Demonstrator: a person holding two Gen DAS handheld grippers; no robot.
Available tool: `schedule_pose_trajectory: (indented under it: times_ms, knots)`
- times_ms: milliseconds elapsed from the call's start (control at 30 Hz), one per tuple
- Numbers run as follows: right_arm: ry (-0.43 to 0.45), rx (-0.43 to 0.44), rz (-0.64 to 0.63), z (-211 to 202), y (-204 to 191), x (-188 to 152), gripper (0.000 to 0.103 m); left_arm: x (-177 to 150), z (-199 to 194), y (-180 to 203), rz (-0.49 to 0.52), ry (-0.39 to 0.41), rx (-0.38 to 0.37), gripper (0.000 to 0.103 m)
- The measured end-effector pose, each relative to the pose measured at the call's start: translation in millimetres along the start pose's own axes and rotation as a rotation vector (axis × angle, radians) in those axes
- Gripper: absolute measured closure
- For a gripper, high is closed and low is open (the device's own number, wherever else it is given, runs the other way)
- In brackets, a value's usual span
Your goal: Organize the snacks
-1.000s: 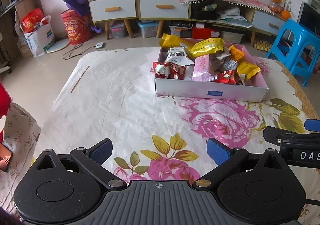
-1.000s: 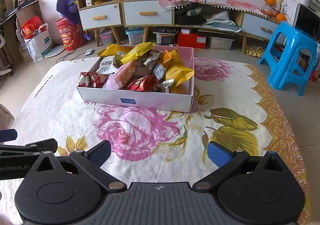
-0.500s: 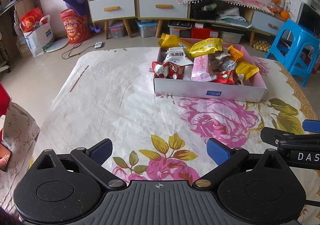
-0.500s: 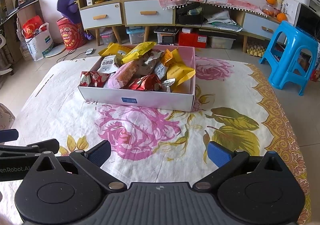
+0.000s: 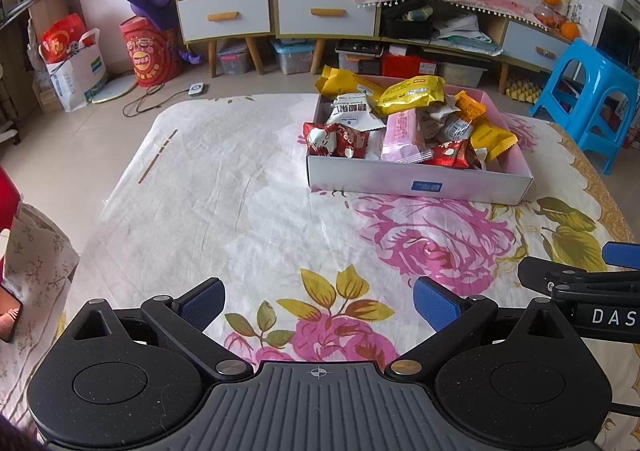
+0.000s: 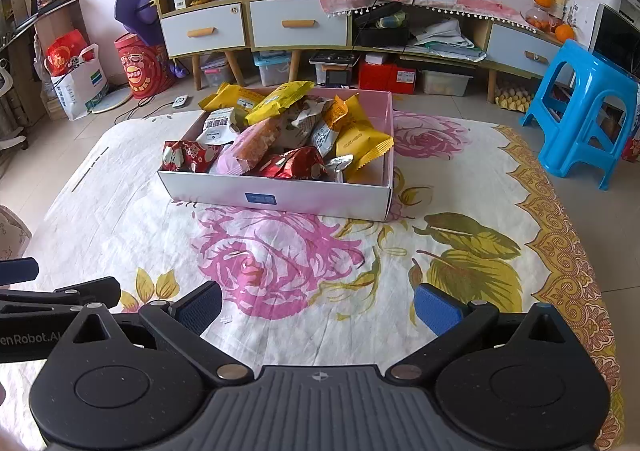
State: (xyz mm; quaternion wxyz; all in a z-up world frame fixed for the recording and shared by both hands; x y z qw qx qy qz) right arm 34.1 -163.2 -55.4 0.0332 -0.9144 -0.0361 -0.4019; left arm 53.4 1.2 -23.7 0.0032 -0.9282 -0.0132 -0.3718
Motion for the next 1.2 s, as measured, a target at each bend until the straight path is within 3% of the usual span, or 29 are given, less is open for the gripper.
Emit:
schedule_pose_trajectory:
  times_ms: [1200]
  knots:
    - [-0.005, 0.002, 0.000, 0.8, -0.2, -1.2, 0.008, 0.8, -2.2, -3.7, -0.003, 0.002, 0.002, 0.002]
Point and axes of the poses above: each gripper's, at about its wrist camera, not at the fingertips, and z roughly the way its jaws point, y to its right, x to its top, the point moved 4 cm from there along z, roughly the way its jaws point, and after that the axes turned 5 degrees about y, right-handed, at the moved point
